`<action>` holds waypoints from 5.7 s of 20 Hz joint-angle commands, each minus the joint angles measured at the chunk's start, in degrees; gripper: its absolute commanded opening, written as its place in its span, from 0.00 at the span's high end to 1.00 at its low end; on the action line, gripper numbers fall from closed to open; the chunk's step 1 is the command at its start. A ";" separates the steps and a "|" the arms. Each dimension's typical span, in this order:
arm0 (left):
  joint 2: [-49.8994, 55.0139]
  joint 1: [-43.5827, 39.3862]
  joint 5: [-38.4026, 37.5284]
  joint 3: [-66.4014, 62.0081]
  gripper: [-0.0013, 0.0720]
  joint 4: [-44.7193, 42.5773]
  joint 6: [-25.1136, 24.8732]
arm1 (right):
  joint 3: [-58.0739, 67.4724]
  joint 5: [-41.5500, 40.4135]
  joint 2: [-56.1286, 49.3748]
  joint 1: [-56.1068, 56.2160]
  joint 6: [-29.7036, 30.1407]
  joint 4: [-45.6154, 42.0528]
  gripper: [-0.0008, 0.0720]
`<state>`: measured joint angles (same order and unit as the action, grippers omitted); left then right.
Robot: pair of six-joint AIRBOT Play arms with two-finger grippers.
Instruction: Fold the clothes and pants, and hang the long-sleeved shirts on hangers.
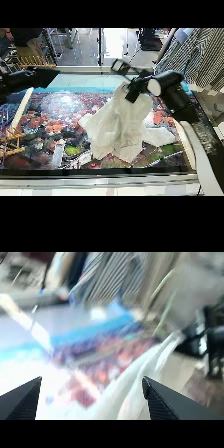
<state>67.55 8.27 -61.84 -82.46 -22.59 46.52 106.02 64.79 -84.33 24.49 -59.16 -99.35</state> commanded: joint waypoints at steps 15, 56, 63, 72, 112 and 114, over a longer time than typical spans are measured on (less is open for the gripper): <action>13.55 -47.60 42.18 13.14 0.25 -62.73 71.34 | 10.12 10.58 6.73 -1.70 -26.03 -2.64 0.95; 10.54 4.24 -6.82 -13.16 0.97 -1.11 7.85 | 3.30 7.74 2.49 -1.70 13.46 -3.63 0.95; 14.69 5.22 -11.89 -13.14 0.96 -1.36 4.90 | 2.03 0.00 2.84 -1.70 5.42 -0.66 0.95; 28.06 1.81 -20.00 -13.14 0.96 18.10 -6.27 | 2.19 6.03 8.44 -1.70 -8.48 28.44 0.95; 5.95 -23.69 30.56 -1.46 0.96 -43.19 18.88 | 2.16 5.84 8.79 -1.70 -16.15 33.46 0.95; 6.58 -21.14 30.60 -1.46 0.96 -29.66 7.96 | 2.01 6.10 8.55 -1.70 -16.22 33.03 0.95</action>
<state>73.78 -15.84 -32.14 -83.94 -67.72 68.05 108.07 70.15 -75.55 22.72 -75.55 -65.52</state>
